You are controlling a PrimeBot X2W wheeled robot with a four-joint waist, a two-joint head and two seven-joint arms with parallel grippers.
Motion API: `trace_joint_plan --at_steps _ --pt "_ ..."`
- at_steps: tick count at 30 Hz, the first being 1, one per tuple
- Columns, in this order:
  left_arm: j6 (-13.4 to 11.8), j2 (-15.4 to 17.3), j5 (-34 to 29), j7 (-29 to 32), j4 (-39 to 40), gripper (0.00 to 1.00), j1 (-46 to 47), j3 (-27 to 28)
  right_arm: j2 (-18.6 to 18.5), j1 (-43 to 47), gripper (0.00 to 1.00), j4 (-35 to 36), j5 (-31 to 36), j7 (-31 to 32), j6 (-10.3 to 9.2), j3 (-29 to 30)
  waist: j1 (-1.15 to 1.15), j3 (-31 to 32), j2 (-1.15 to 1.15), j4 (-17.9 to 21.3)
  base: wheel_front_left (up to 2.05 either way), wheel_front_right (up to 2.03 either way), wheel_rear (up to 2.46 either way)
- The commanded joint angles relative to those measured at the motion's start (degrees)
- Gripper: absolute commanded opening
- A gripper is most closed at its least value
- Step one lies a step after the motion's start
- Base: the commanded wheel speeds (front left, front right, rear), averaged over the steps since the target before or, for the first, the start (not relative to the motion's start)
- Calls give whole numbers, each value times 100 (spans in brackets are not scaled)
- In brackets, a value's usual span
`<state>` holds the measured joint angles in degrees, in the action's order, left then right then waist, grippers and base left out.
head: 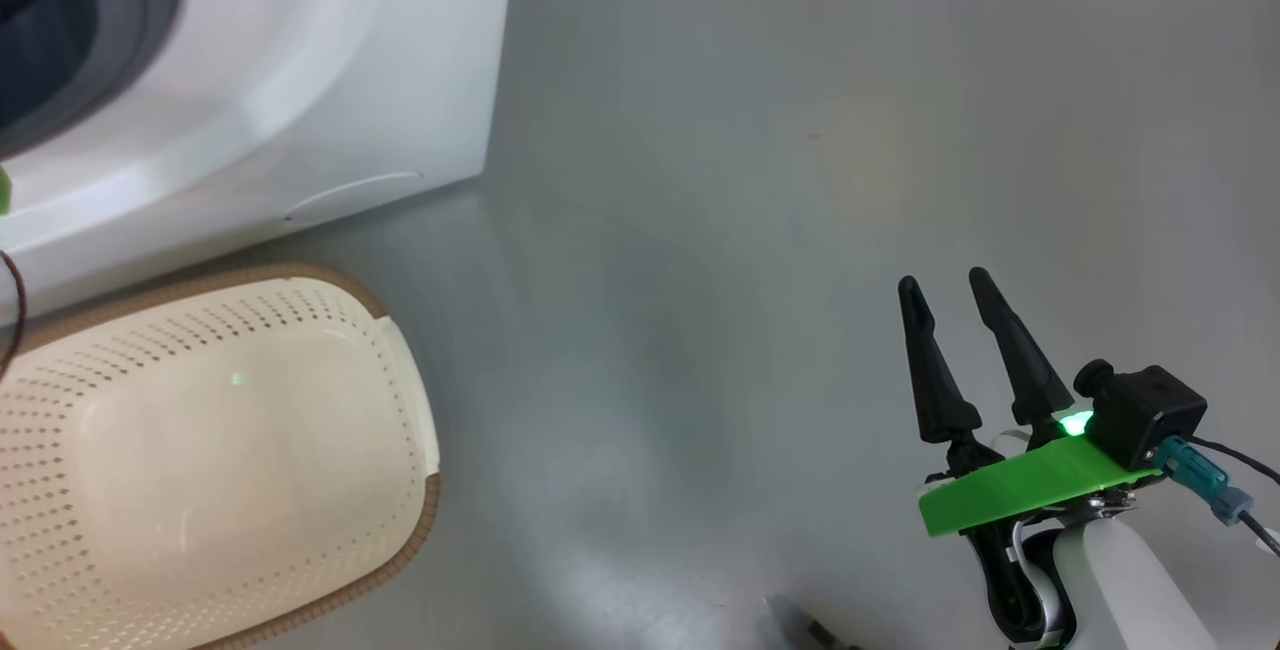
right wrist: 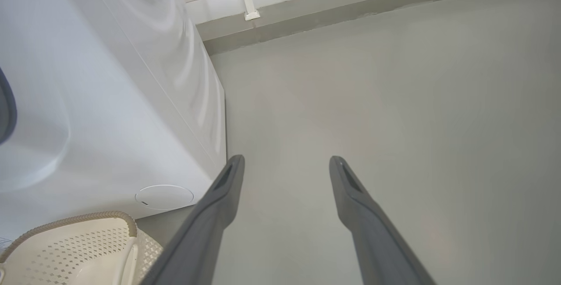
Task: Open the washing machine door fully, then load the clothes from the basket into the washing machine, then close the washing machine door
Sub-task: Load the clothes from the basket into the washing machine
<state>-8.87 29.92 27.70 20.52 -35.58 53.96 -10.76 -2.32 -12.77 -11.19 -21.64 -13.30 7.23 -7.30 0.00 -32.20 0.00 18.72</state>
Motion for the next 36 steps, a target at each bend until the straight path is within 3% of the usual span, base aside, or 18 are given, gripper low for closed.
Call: trace_joint_plan --at_steps 1,8,18,24,32,36 --pt "-32 331 24 95 94 0 189 161 -55 -43 100 75 -73 -89 25 -128 0 -81 0 48 0 0 0" --pt "-88 500 49 242 289 0 486 219 -55 -175 100 8 -171 -147 25 -166 0 -239 0 29 0 0 0" --pt "-173 1039 -172 -310 641 0 1035 421 -55 -336 100 26 -422 -168 25 -316 0 -650 0 255 0 0 0" --pt "-180 1261 -334 -1028 743 0 1379 532 -55 -373 100 109 -493 -169 25 -351 0 -884 0 392 0 0 0" --pt "-103 1326 -332 -1668 472 0 1733 636 -55 -412 100 140 -495 -169 25 -382 0 -1019 0 458 0 0 0" --pt "-34 1379 -292 -2431 267 0 1996 808 -55 -479 100 141 -507 -169 25 -443 0 -1090 0 534 0 0 0"
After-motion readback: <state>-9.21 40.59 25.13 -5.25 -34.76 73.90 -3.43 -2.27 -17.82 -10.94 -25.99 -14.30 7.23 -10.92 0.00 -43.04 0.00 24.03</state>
